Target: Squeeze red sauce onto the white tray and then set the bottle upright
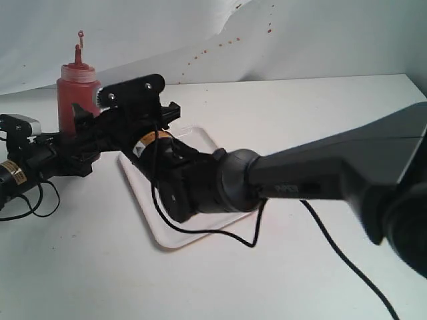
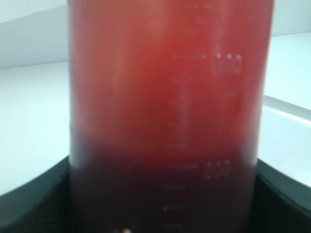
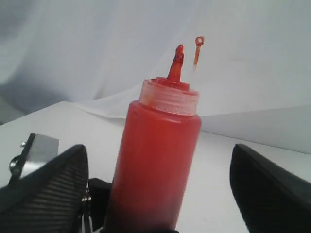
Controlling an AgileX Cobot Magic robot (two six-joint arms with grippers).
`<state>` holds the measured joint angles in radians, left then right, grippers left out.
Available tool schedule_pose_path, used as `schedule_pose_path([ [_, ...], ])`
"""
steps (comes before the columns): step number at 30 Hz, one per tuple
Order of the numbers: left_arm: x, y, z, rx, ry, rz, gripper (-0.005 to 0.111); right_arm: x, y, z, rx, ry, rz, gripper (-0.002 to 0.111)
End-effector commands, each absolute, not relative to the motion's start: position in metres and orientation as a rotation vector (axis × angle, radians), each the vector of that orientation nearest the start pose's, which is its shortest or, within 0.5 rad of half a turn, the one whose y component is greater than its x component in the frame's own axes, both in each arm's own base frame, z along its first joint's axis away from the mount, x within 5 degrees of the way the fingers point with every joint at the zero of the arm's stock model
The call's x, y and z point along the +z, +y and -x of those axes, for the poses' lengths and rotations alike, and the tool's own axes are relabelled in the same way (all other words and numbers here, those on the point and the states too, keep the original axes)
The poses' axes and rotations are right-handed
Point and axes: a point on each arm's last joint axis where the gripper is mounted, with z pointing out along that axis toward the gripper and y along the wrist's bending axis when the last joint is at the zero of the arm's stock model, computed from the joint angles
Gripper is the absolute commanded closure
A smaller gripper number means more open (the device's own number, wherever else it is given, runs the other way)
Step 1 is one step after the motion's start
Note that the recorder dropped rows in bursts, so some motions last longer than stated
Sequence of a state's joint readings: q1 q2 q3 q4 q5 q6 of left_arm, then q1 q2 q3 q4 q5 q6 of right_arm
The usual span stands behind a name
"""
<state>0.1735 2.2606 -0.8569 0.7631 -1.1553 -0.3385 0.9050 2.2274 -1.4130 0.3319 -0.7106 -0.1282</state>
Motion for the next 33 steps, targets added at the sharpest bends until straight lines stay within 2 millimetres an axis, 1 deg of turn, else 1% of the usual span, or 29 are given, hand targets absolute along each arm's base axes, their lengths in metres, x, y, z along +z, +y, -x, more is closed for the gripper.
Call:
schedule_pose_path([
  [1,0.07,0.005,-0.369,-0.506,1.708,-0.351,0.107,0.166,0.39,-0.356,0.636,1.69,0.5,0.035],
  [2,0.07,0.005,-0.369,-0.505,1.708,-0.349,0.107,0.161,0.392,-0.365,0.634,1.735,0.509,0.035],
  [3,0.07,0.005,-0.369,-0.5,1.706,-0.354,0.107,0.157,0.395,-0.369,0.638,1.764,0.515,0.035],
  [6,0.07,0.005,-0.369,-0.491,1.702,-0.372,0.107,0.145,0.402,-0.375,0.64,1.779,0.528,0.035],
  [8,0.07,0.005,-0.369,-0.489,1.701,-0.377,0.107,0.143,0.409,-0.377,0.609,1.726,0.625,0.035],
  [10,0.07,0.005,-0.369,-0.486,1.701,-0.371,0.107,0.144,0.412,-0.379,0.618,1.716,0.626,0.035],
  [14,0.07,0.006,-0.37,-0.472,1.698,-0.373,0.107,0.146,0.416,-0.379,0.589,1.652,0.704,0.041],
  [17,0.07,0.005,-0.369,-0.449,1.689,-0.406,0.107,0.145,0.417,-0.379,0.579,1.649,0.729,0.051],
  [20,0.07,0.005,-0.369,-0.45,1.687,-0.421,0.107,0.143,0.416,-0.378,0.584,1.678,0.727,0.068],
  [24,0.07,0.004,-0.368,-0.458,1.687,-0.438,0.107,0.142,0.416,-0.378,0.583,1.684,0.73,0.095],
  [27,0.07,0.004,-0.368,-0.458,1.687,-0.438,0.107,0.141,0.416,-0.378,0.578,1.703,0.74,0.108],
  [33,0.07,0.004,-0.369,-0.453,1.687,-0.428,0.107,0.142,0.415,-0.378,0.549,1.712,0.775,0.108],
])
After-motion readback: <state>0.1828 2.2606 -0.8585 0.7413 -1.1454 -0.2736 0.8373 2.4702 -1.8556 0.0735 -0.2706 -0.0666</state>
